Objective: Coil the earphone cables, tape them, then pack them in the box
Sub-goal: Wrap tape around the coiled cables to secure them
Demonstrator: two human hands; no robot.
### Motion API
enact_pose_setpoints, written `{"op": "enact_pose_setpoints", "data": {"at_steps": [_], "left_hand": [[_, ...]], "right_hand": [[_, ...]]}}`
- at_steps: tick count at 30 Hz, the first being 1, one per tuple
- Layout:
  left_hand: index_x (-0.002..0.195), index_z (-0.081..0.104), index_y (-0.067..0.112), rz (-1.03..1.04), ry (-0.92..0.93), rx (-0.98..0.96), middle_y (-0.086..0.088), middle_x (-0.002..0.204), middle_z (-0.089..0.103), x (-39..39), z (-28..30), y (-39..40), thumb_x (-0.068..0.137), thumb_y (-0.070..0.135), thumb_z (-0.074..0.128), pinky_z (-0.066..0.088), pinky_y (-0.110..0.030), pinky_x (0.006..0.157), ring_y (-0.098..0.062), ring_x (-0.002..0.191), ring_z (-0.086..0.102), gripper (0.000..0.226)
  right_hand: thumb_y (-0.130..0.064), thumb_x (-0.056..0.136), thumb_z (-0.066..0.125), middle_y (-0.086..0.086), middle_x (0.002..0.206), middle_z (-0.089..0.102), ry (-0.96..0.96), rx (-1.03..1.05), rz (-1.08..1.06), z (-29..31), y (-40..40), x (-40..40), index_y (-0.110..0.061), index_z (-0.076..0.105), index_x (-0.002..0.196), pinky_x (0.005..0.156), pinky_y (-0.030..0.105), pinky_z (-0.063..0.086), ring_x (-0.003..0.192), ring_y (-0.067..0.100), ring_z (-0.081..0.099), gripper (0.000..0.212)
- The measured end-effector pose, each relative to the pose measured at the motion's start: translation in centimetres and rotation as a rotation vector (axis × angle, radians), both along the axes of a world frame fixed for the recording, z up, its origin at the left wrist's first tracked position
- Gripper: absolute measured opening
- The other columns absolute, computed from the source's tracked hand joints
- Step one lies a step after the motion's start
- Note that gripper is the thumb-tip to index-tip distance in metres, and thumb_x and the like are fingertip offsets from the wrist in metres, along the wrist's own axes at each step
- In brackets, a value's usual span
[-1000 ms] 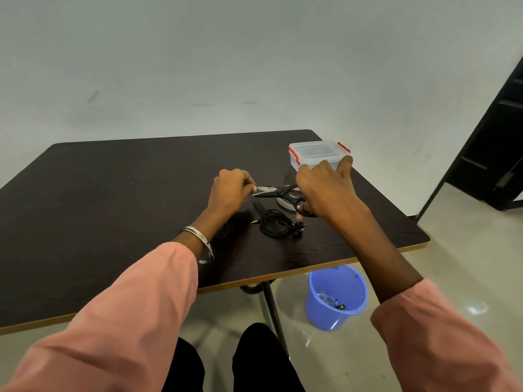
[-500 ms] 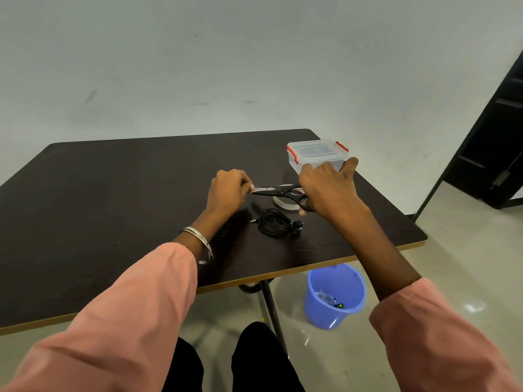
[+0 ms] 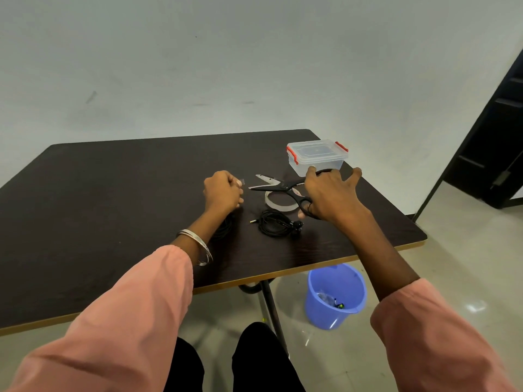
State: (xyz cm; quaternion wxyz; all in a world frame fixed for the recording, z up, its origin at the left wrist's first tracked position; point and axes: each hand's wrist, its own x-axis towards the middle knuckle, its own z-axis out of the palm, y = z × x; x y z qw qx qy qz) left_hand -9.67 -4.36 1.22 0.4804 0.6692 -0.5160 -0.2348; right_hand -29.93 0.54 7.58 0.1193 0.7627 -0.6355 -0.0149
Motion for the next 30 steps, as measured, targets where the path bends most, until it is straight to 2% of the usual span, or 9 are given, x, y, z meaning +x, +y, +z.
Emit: {"op": "enact_pose_setpoints", "data": {"at_steps": [2, 6, 8, 13, 17, 20, 23, 27, 30], "left_hand": [[0.067, 0.054, 0.011, 0.031, 0.06, -0.003, -0.014, 0.079, 0.068, 0.2, 0.1, 0.0, 0.094, 0.0, 0.051, 0.055, -0.028, 0.047, -0.019, 0.057, 0.065, 0.029], [0.063, 0.06, 0.015, 0.047, 0.012, -0.075, -0.004, 0.073, 0.068, 0.5, 0.8, 0.0, 0.09, 0.002, 0.059, 0.059, -0.034, 0.072, -0.02, 0.081, 0.071, 0.03], [0.067, 0.063, 0.015, 0.043, 0.04, -0.082, -0.002, 0.078, 0.069, 0.4, 1.1, 0.1, 0.09, 0.006, 0.062, 0.059, -0.032, 0.076, -0.019, 0.084, 0.07, 0.025], [0.076, 0.068, 0.017, 0.007, 0.286, -0.037, -0.002, 0.085, 0.071, 0.0, 1.6, 0.6, 0.091, 0.012, 0.062, 0.056, -0.028, 0.071, -0.013, 0.076, 0.064, 0.017], [0.084, 0.069, 0.011, -0.088, 0.561, 0.004, -0.003, 0.08, 0.068, -0.7, 2.0, 1.5, 0.093, 0.006, 0.058, 0.05, -0.022, 0.059, -0.011, 0.067, 0.057, 0.016], [0.086, 0.068, 0.008, -0.141, 0.695, 0.036, -0.005, 0.081, 0.067, -1.4, 2.3, 2.3, 0.094, 0.001, 0.053, 0.051, -0.021, 0.06, -0.011, 0.066, 0.058, 0.019], [0.089, 0.069, 0.008, -0.182, 0.756, 0.053, -0.005, 0.084, 0.068, -1.8, 2.6, 3.0, 0.095, 0.0, 0.052, 0.052, -0.022, 0.062, -0.012, 0.07, 0.06, 0.02], [0.091, 0.07, 0.01, -0.21, 0.792, 0.065, -0.005, 0.089, 0.07, -1.7, 2.8, 3.7, 0.096, -0.001, 0.049, 0.053, -0.023, 0.063, -0.012, 0.073, 0.061, 0.024], [0.093, 0.071, 0.013, -0.223, 0.776, 0.083, -0.003, 0.096, 0.071, -1.6, 3.0, 4.2, 0.096, -0.002, 0.048, 0.052, -0.024, 0.065, -0.012, 0.078, 0.061, 0.028]], "right_hand": [[-0.035, 0.083, 0.07, 0.021, 0.124, 0.055, -0.052, 0.015, -0.028, -0.1, -0.4, -0.3, -0.002, 0.037, 0.133, 0.102, 0.075, 0.015, 0.127, 0.041, 0.042, 0.068], [-0.04, 0.084, 0.067, 0.014, 0.116, 0.059, -0.272, 0.028, -0.12, 0.0, -0.8, -1.3, -0.009, 0.045, 0.12, 0.104, 0.07, 0.017, 0.12, 0.035, 0.048, 0.052], [-0.045, 0.082, 0.068, 0.013, 0.114, 0.059, -0.374, 0.031, -0.22, 0.1, -0.5, -2.1, -0.011, 0.048, 0.11, 0.103, 0.067, 0.019, 0.118, 0.035, 0.049, 0.049], [-0.045, 0.073, 0.077, 0.014, 0.117, 0.057, -0.553, 0.106, -0.452, -1.9, 0.4, -4.0, -0.016, 0.045, 0.088, 0.102, 0.057, 0.029, 0.118, 0.039, 0.049, 0.046], [-0.04, 0.078, 0.075, 0.018, 0.125, 0.054, -0.533, 0.12, -0.556, -3.2, 1.4, -4.3, -0.014, 0.052, 0.106, 0.104, 0.056, 0.024, 0.125, 0.039, 0.043, 0.045], [-0.028, 0.086, 0.068, 0.017, 0.125, 0.054, -0.499, 0.145, -0.557, -3.6, 1.6, -4.0, -0.016, 0.048, 0.097, 0.106, 0.059, 0.02, 0.126, 0.039, 0.042, 0.026], [-0.025, 0.086, 0.067, 0.014, 0.12, 0.055, -0.466, 0.192, -0.555, -3.1, 1.5, -4.0, -0.017, 0.047, 0.094, 0.106, 0.062, 0.016, 0.122, 0.04, 0.046, 0.023], [-0.026, 0.089, 0.064, 0.013, 0.111, 0.06, -0.307, -0.001, -0.489, -2.2, 1.4, -3.3, -0.015, 0.054, 0.102, 0.104, 0.063, 0.02, 0.114, 0.039, 0.054, 0.02], [-0.029, 0.089, 0.064, 0.008, 0.101, 0.067, -0.635, -0.085, -0.243, -1.3, 1.2, -1.3, -0.013, 0.064, 0.096, 0.097, 0.048, 0.037, 0.105, 0.029, 0.059, 0.018]]}}
